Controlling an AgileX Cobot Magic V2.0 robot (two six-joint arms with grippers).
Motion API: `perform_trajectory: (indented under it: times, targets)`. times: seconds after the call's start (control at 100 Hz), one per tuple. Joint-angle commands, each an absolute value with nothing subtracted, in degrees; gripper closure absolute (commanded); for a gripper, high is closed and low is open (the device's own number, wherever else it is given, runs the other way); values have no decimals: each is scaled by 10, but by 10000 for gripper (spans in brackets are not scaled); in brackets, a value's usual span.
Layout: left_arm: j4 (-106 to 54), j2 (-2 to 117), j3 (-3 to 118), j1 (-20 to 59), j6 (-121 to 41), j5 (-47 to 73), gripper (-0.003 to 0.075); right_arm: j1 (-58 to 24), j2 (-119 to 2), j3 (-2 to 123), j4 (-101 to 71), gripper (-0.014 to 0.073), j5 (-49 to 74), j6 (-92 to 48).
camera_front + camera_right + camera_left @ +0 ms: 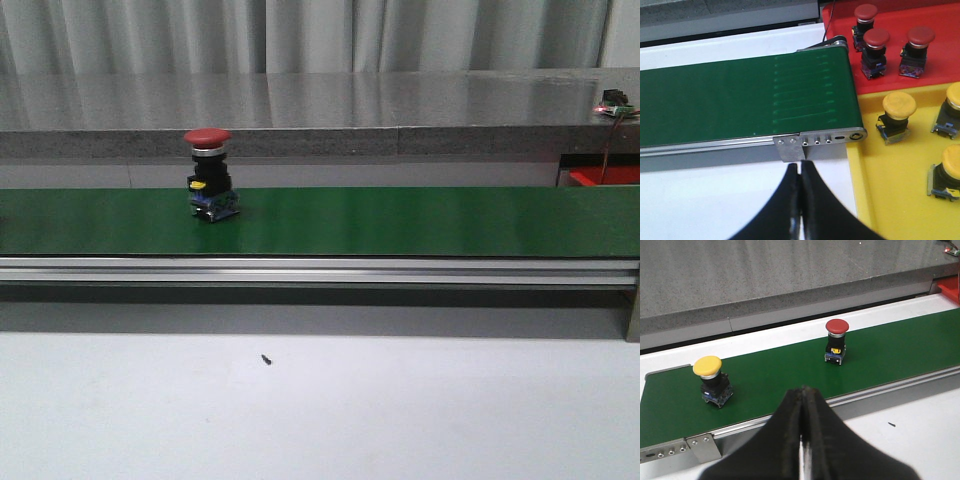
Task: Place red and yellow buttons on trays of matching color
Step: 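Set the yellow button on the belt behind the red button, then lower the right gripper onto the red button on the belt and close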
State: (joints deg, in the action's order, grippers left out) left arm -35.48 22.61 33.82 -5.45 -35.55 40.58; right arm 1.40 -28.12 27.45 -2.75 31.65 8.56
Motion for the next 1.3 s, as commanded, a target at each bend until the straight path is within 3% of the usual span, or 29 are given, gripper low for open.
perform_trajectory:
  times: [0.0, 0.47, 0.57, 0.74, 0.86, 1.29]
  targets:
    - [-376, 208, 344, -50, -356, 361, 740, 14, -287, 299, -27, 715, 291, 75]
    - [-374, 201, 343, -50, -356, 361, 740, -58, -480, 444, -27, 704, 368, 28]
    - [-374, 201, 343, -50, -356, 361, 740, -80, -535, 486, -27, 603, 385, 26]
    - [-374, 201, 343, -50, -356, 361, 740, -124, -630, 562, -27, 235, 383, 25]
    - [-374, 201, 343, -50, -356, 361, 740, -148, -692, 623, -27, 53, 384, 25]
    - [-374, 201, 343, -50, -356, 361, 740, -226, -904, 919, -27, 36, 518, -19]
